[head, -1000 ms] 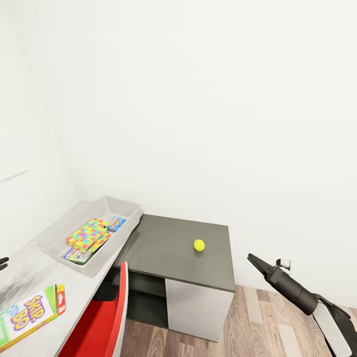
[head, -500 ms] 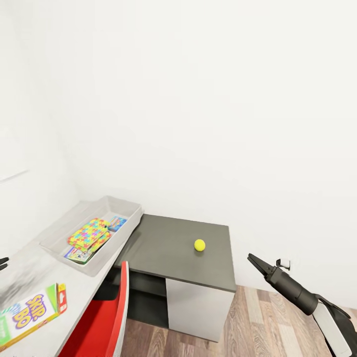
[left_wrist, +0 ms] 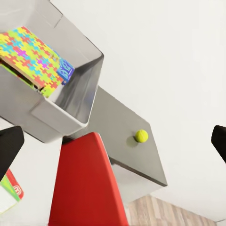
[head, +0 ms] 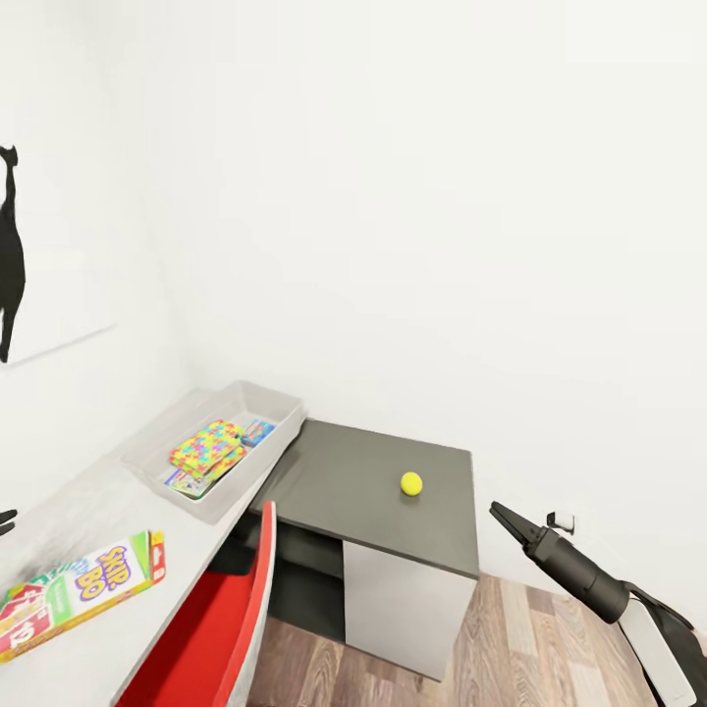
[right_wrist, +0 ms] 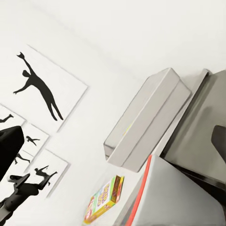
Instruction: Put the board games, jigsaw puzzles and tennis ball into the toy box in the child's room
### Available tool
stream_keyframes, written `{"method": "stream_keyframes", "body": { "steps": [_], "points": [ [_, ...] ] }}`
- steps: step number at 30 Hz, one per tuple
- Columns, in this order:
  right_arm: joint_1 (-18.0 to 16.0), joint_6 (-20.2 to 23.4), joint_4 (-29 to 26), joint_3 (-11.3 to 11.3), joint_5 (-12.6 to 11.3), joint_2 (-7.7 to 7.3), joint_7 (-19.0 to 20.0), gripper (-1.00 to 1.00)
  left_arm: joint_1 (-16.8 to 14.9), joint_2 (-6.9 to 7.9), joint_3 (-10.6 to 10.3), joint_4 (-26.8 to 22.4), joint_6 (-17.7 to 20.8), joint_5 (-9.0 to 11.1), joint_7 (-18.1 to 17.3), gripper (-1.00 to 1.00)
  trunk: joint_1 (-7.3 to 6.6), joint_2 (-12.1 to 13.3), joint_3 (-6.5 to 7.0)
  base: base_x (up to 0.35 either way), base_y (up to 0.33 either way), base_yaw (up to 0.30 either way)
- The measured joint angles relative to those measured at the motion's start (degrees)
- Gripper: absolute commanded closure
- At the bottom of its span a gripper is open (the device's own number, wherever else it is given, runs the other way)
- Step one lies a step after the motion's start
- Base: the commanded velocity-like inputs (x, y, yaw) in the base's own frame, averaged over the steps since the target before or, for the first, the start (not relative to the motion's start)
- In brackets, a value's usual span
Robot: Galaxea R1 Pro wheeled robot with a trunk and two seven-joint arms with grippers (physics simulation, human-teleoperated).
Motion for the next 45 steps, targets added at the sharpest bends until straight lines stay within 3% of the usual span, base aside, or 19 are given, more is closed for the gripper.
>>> {"method": "stream_keyframes", "body": {
  "steps": [19,35,45],
  "points": [
    [0.0,-0.04,-0.02,0.03,0.06,0.03,-0.03,-1.0,0.0,-0.07,0.0,-0.01,0.0,-0.01,-0.01,-1.0,-0.02,0.0,1.22,-0.049,-0.217,0.215],
    [0.0,-0.04,-0.03,0.0,0.06,0.02,-0.13,-1.0,0.01,-0.07,0.0,-0.03,0.0,-0.02,-0.01,-1.0,-0.02,0.0,2.28,-0.001,-0.011,0.216],
    [0.0,-0.04,0.0,-0.03,0.05,-0.03,-0.25,-1.0,0.0,-0.08,0.0,-0.05,0.0,-0.04,-0.03,-1.0,-0.02,0.01,2.95,0.0,0.135,0.216]
  ]
}}
